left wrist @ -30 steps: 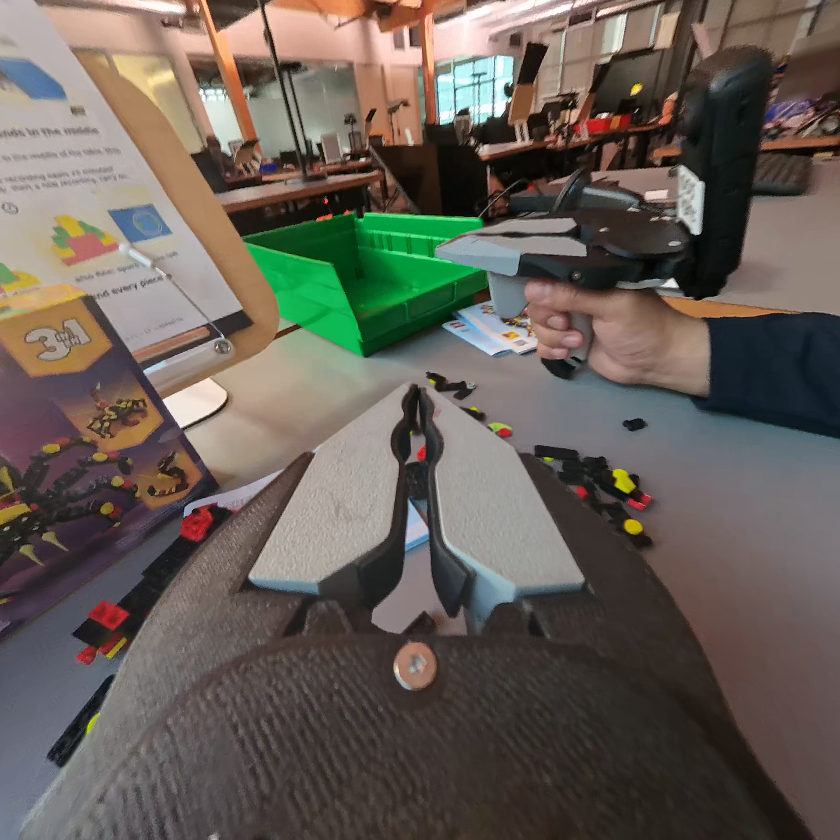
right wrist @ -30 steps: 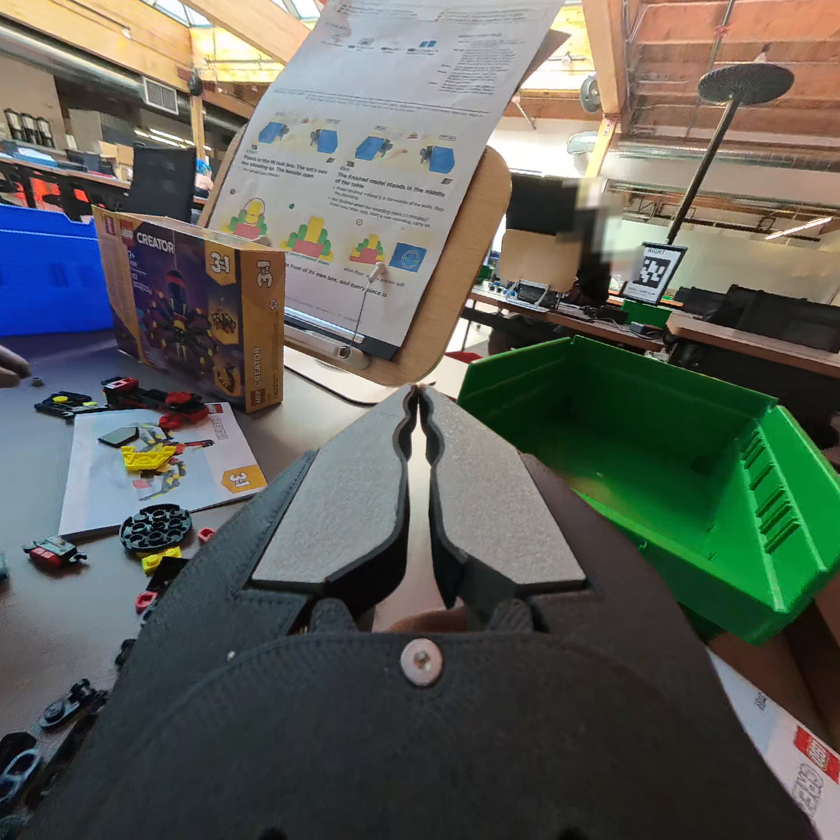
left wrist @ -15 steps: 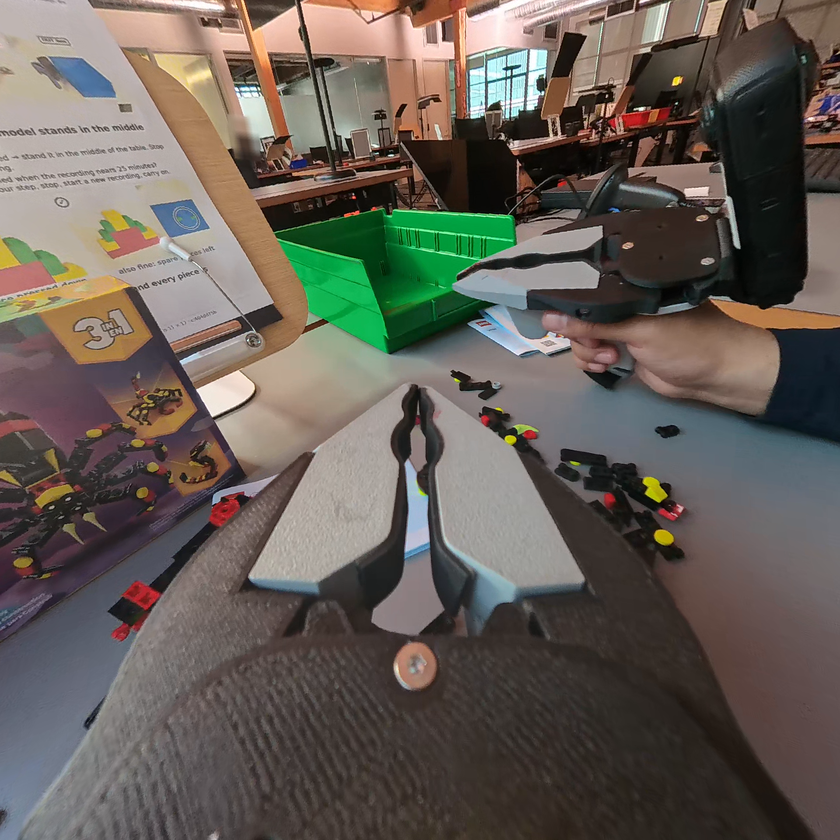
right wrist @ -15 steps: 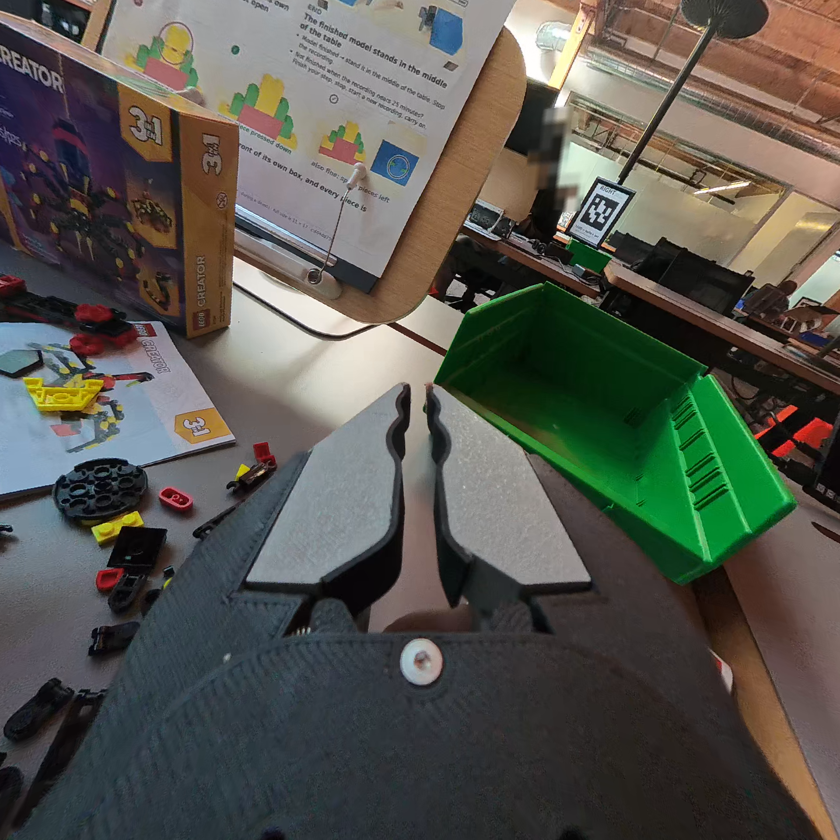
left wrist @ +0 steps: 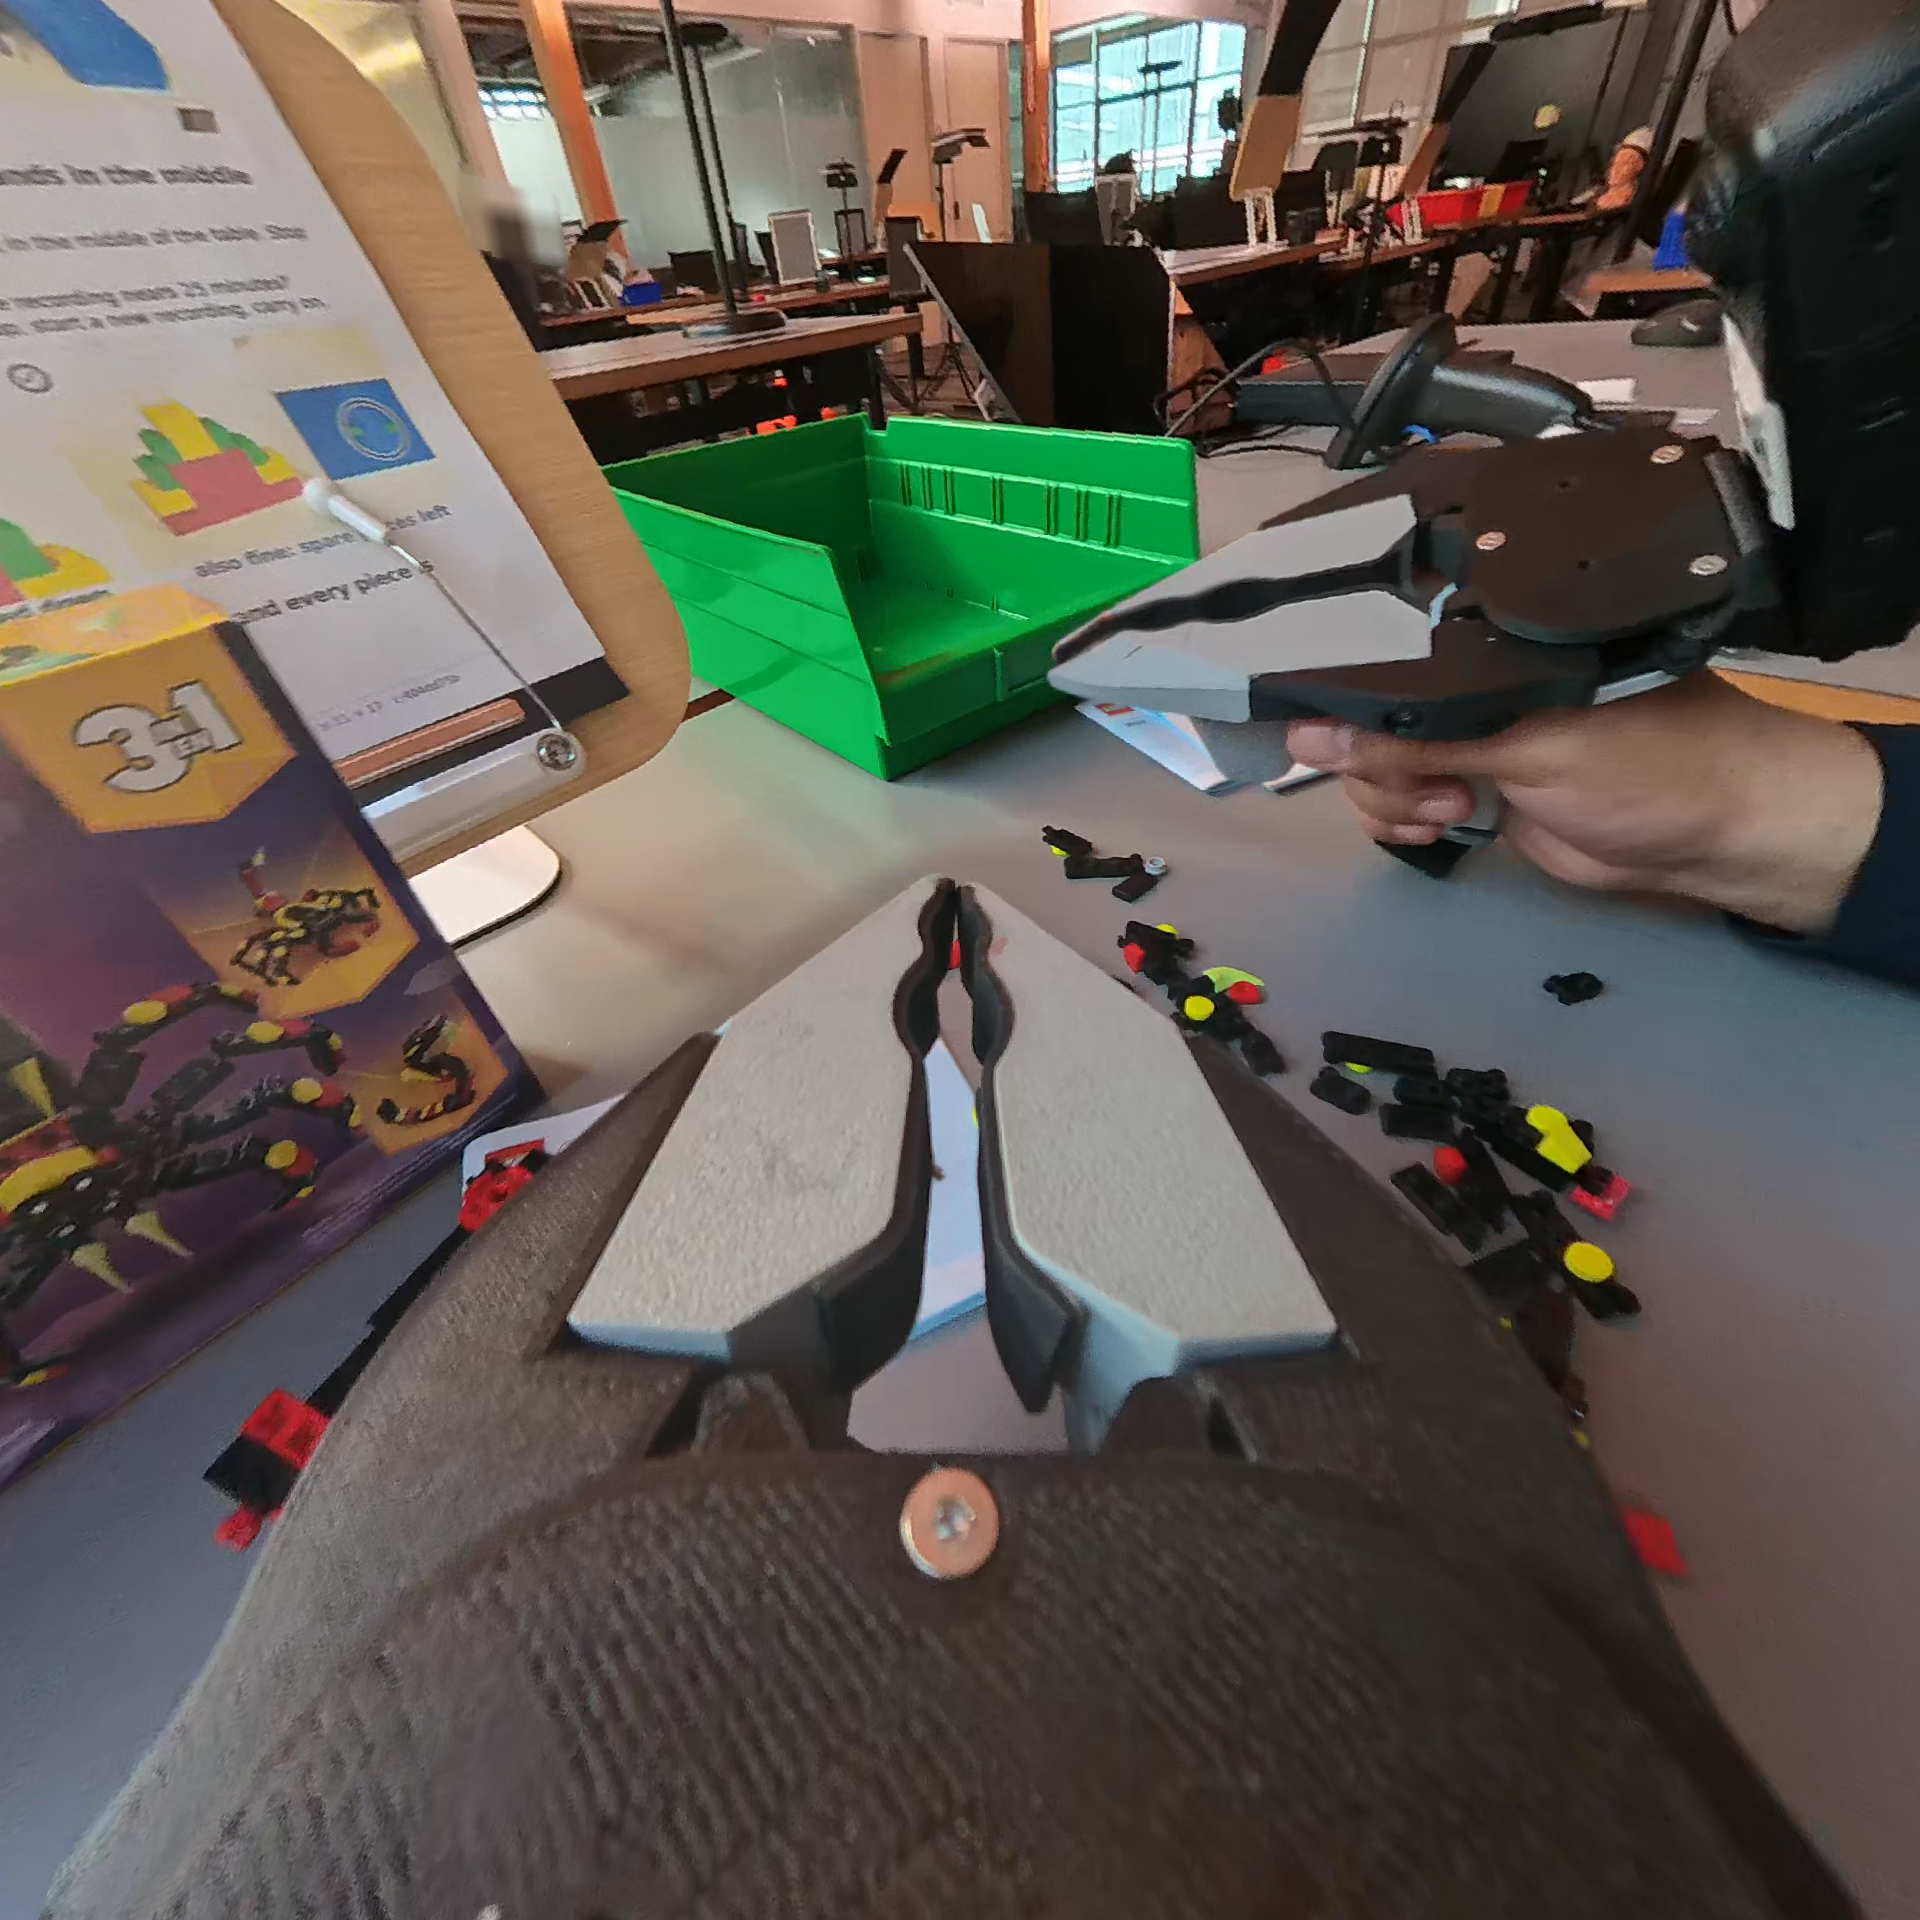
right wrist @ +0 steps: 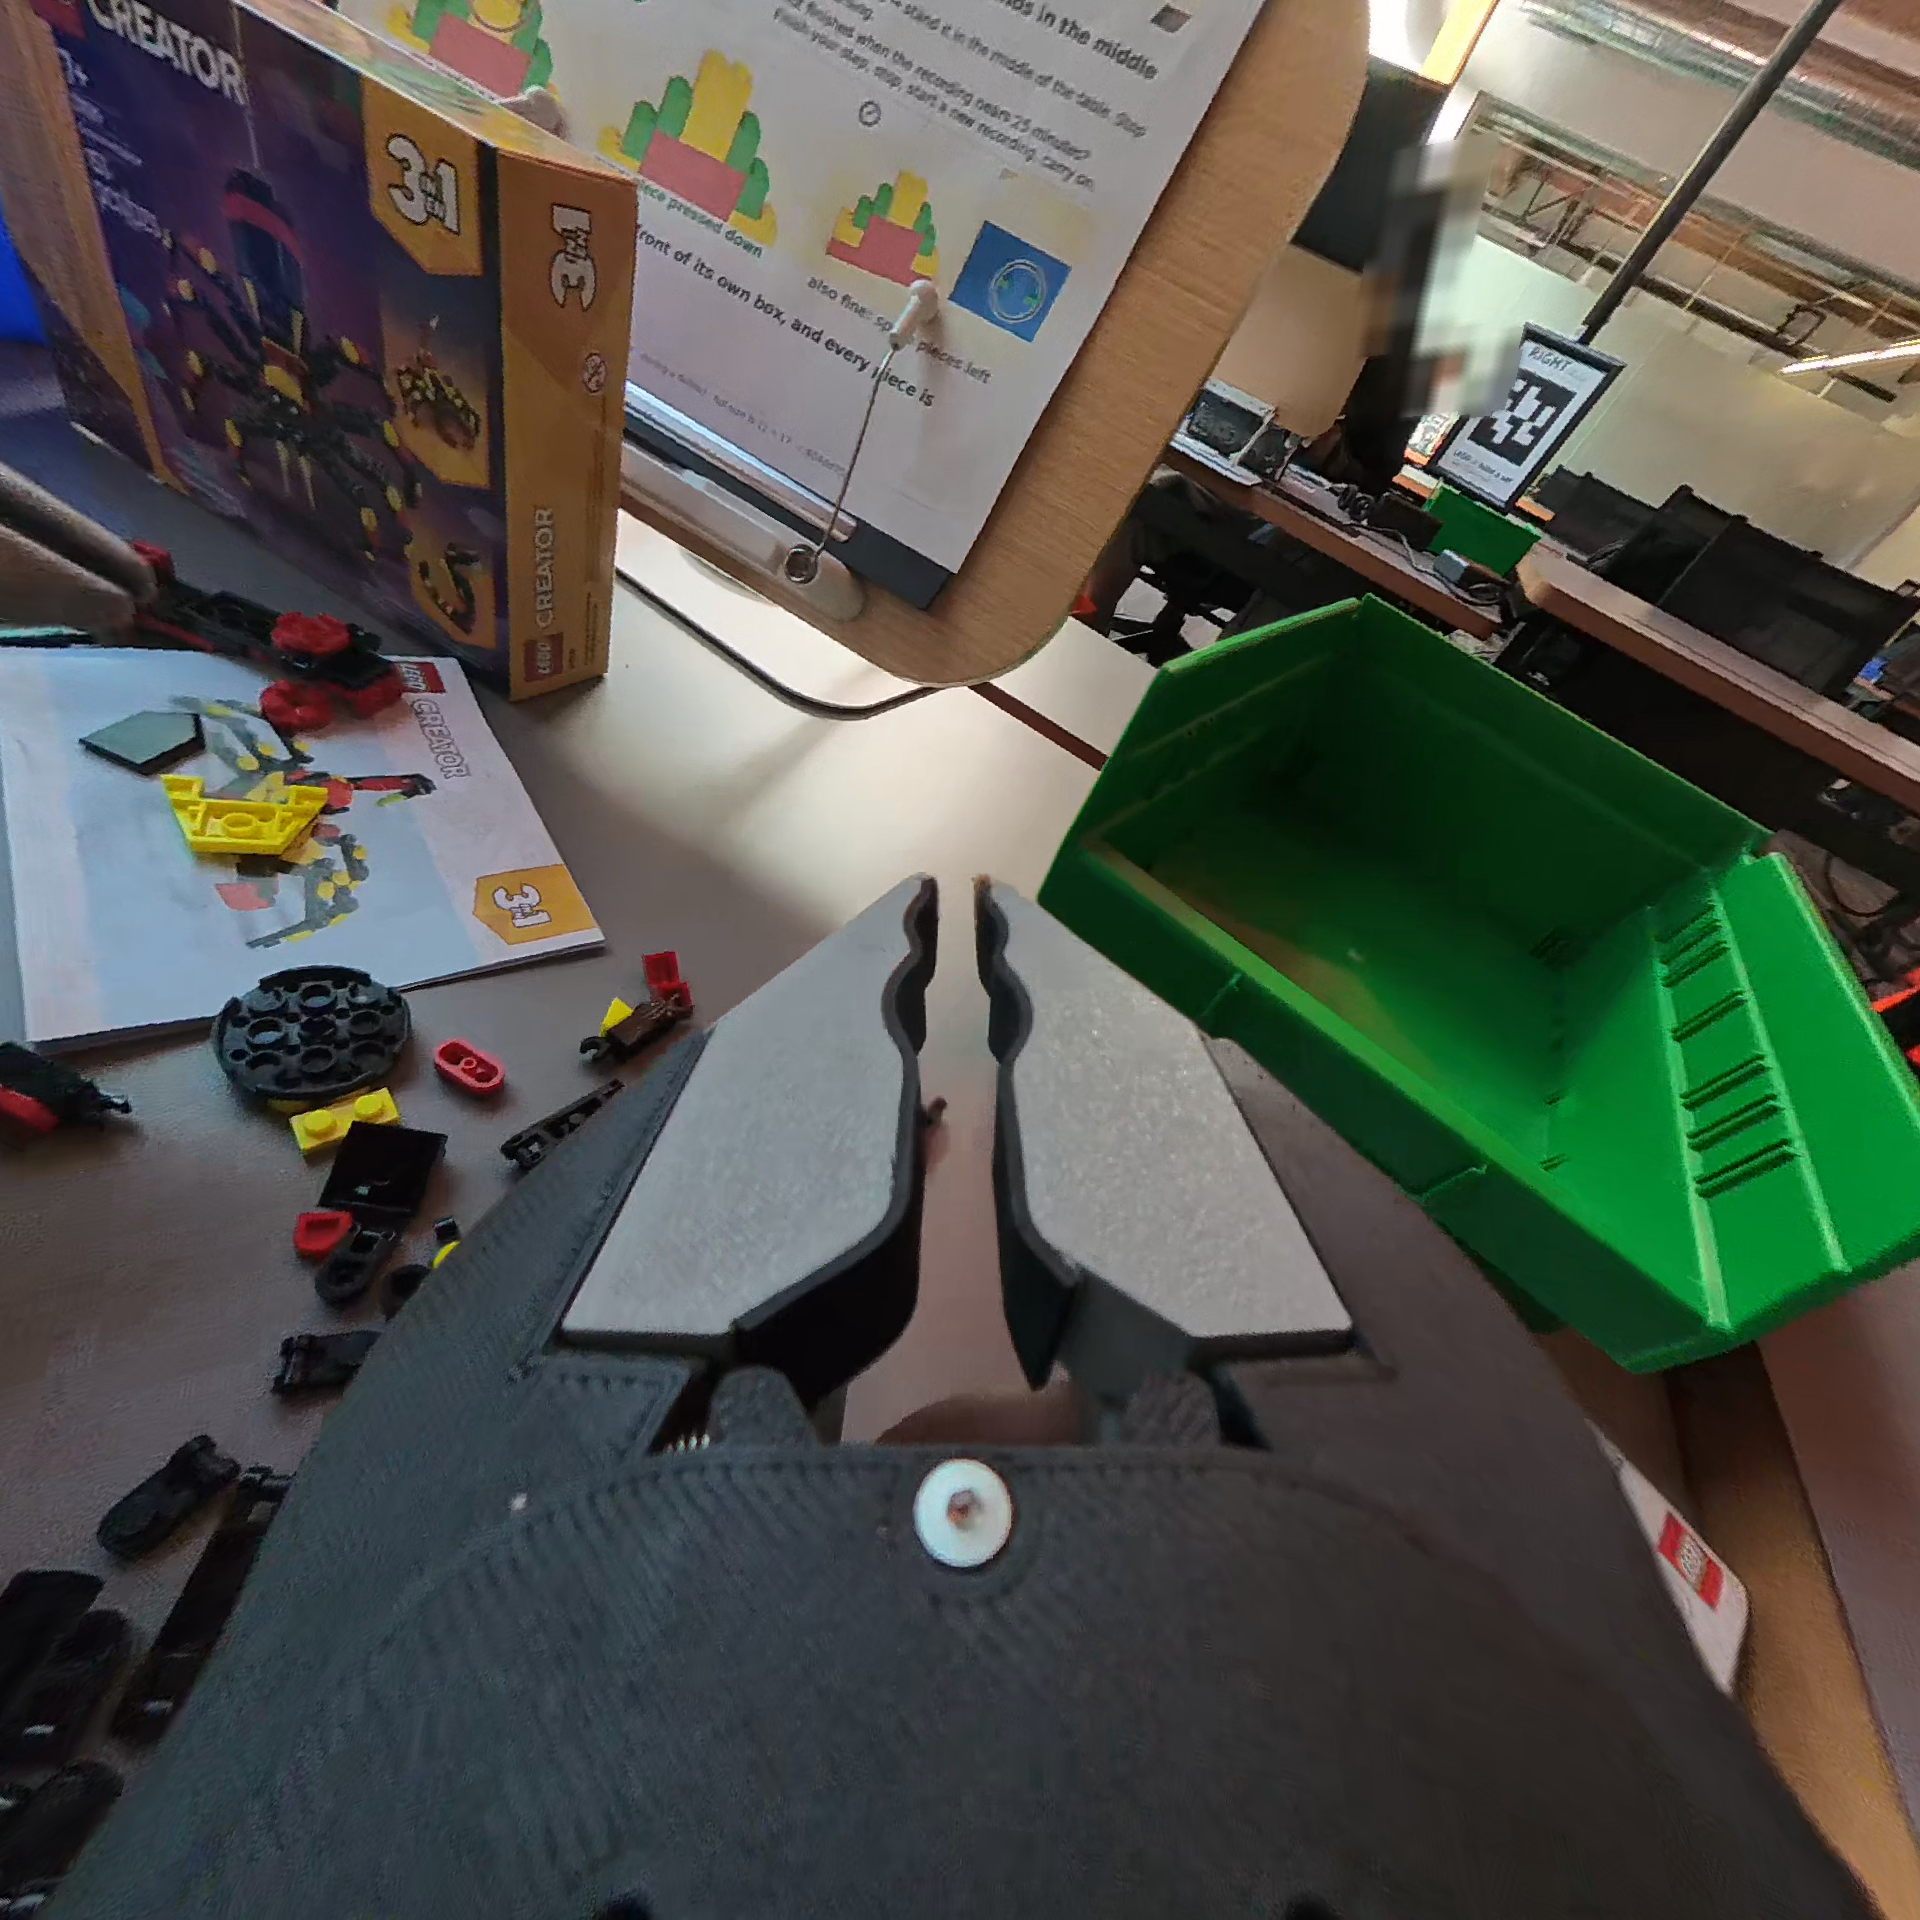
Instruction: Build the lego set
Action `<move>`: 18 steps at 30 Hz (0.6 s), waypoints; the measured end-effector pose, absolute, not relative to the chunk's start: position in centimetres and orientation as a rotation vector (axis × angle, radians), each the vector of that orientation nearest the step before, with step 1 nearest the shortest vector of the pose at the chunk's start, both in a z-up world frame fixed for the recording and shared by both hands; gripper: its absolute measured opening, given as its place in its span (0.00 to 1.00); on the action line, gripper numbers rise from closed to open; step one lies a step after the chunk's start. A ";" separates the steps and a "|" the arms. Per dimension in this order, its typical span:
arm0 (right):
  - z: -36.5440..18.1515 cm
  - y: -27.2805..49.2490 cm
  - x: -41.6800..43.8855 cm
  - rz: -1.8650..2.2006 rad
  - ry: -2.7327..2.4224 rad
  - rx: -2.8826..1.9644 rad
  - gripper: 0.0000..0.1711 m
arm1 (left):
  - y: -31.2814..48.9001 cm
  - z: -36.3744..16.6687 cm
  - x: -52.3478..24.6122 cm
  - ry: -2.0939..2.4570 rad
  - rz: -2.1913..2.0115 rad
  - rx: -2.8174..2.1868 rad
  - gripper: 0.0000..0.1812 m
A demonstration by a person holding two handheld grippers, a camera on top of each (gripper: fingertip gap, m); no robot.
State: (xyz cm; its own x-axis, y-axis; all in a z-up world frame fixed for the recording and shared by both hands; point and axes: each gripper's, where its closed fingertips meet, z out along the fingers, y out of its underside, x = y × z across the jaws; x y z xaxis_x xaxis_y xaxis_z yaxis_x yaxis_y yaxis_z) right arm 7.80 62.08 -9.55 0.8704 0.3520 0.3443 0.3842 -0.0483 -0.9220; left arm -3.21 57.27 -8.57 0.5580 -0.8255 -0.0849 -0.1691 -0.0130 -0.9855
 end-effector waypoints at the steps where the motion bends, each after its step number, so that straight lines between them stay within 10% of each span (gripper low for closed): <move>1: -9.7 61.9 7.3 -0.004 -0.607 -1.656 0.02 | 57.3 -8.8 -2.9 0.904 -0.648 -1.529 0.00; 18: -13.3 58.0 2.5 0.411 -0.886 -1.856 0.11 | 55.9 -8.8 -2.7 0.968 -0.702 -1.504 0.00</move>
